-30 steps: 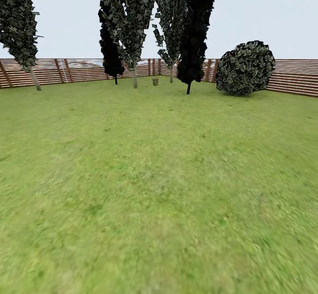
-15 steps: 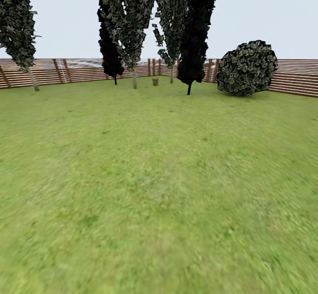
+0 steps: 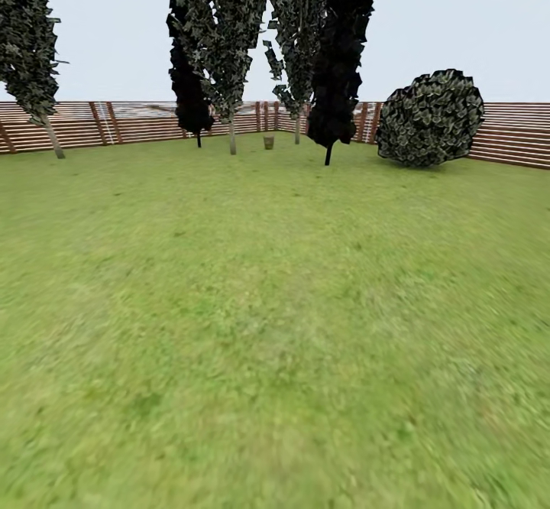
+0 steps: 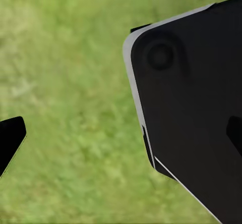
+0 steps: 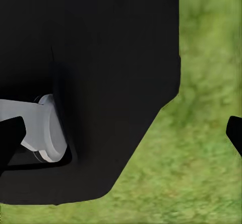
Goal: Take the three Easter eggs out of the wicker basket on the lawn in the garden, then place them on the lawn next to a single tree (choose any tree) so that all three eggs are next to the same tree and none are left in the basket.
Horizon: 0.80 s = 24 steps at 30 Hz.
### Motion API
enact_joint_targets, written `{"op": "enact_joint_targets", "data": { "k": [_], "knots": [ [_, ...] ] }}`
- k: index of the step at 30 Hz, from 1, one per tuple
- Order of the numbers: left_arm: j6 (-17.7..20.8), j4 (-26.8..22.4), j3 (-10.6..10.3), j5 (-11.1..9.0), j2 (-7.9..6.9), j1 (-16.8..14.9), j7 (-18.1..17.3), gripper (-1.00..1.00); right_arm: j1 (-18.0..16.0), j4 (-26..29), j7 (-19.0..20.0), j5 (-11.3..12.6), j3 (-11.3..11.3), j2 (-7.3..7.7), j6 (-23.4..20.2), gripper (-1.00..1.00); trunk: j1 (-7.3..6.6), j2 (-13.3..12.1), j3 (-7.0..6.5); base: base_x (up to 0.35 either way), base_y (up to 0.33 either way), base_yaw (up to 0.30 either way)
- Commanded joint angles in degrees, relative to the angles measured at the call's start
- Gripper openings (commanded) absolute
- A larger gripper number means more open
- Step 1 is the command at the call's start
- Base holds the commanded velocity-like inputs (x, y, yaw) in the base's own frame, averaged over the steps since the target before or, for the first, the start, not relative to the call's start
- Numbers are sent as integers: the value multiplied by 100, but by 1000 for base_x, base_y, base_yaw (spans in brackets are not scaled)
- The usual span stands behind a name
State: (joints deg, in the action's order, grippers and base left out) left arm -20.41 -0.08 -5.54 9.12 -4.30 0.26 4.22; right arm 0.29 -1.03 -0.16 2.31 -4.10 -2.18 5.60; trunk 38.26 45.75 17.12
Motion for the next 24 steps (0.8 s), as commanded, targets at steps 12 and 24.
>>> {"op": "enact_joint_targets", "data": {
  "k": [12,24],
  "knots": [
    [-16,-1,-44,38,-1,0,44,100,-3,-10,-2,24,-38,-1,37,100,5,3,4,340,0,0],
    [-16,-1,-44,43,-1,0,44,100,-3,-9,-2,24,-38,-1,37,100,5,3,4,340,13,0]
  ]
}}
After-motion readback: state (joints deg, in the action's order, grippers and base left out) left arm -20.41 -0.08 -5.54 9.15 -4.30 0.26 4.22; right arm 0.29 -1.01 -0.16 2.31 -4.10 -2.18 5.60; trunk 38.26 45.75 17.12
